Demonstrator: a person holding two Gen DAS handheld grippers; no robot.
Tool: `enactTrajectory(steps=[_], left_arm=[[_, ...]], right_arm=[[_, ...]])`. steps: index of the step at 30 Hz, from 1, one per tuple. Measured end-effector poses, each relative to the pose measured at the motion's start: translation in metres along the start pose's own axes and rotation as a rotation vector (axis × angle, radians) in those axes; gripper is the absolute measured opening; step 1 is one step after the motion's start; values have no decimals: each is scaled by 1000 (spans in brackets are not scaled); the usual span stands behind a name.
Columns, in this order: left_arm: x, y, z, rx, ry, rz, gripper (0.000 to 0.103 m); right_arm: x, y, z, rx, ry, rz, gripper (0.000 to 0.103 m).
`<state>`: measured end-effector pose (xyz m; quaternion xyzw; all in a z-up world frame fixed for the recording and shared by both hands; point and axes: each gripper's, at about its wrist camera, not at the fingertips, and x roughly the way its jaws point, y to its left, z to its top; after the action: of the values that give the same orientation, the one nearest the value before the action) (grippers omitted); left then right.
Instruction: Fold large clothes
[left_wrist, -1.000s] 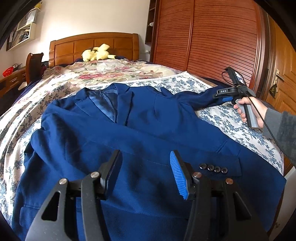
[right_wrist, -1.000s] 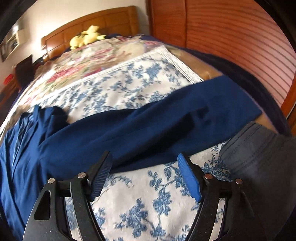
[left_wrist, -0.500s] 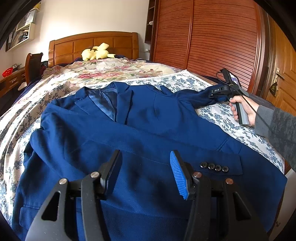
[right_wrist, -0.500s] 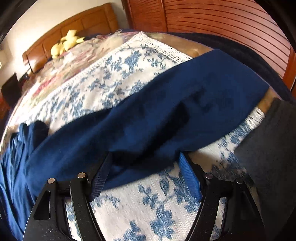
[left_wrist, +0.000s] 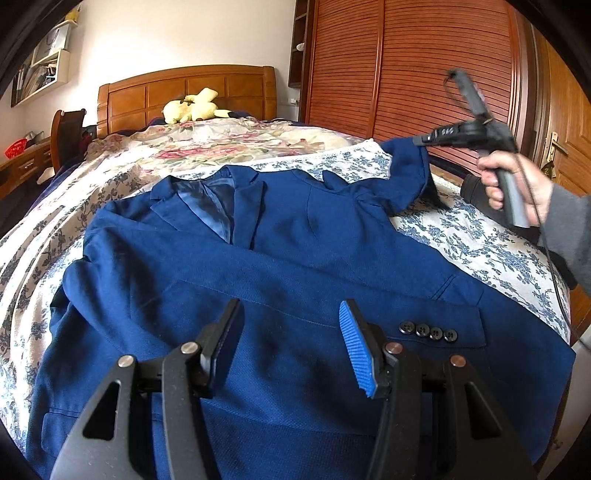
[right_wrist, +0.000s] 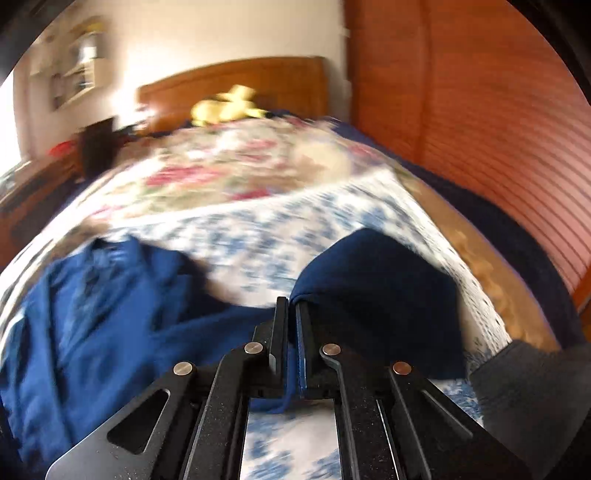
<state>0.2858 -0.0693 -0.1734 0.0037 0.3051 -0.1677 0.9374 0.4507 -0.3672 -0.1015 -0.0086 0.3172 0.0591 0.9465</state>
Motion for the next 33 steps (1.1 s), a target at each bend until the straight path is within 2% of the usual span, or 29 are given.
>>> enactTrajectory(steps=[6, 11, 20, 24, 28, 29, 30, 31, 32, 33], left_arm=[[0, 0, 0, -1, 0, -1, 53], [0, 0, 0, 1, 0, 0, 53], [-1, -1, 0, 4, 0, 2, 53], [-1, -1, 0, 4, 0, 2, 53], [-2, 0, 0, 3, 0, 2, 53], [-2, -1, 0, 4, 0, 2, 53], [-1, -1, 0, 4, 0, 2, 53], [-2, -1, 0, 4, 0, 2, 53], [-2, -1, 0, 4, 0, 2, 53], [-2, 0, 0, 4, 0, 2, 53]], right_arm=[[-35, 65, -9, -124, -9, 160, 1], [-39, 100, -37, -176, 56, 239, 1], [-24, 122, -79, -235, 194, 231, 1], [-34, 121, -80, -234, 196, 213, 3], [-51, 119, -69, -256, 161, 193, 5], [-56, 118, -65, -262, 145, 186, 12], [-61, 117, -61, -268, 127, 172, 26], [-64, 115, -56, -271, 111, 157, 35], [-66, 113, -52, -270, 93, 143, 52], [-66, 109, -48, -265, 76, 128, 62]])
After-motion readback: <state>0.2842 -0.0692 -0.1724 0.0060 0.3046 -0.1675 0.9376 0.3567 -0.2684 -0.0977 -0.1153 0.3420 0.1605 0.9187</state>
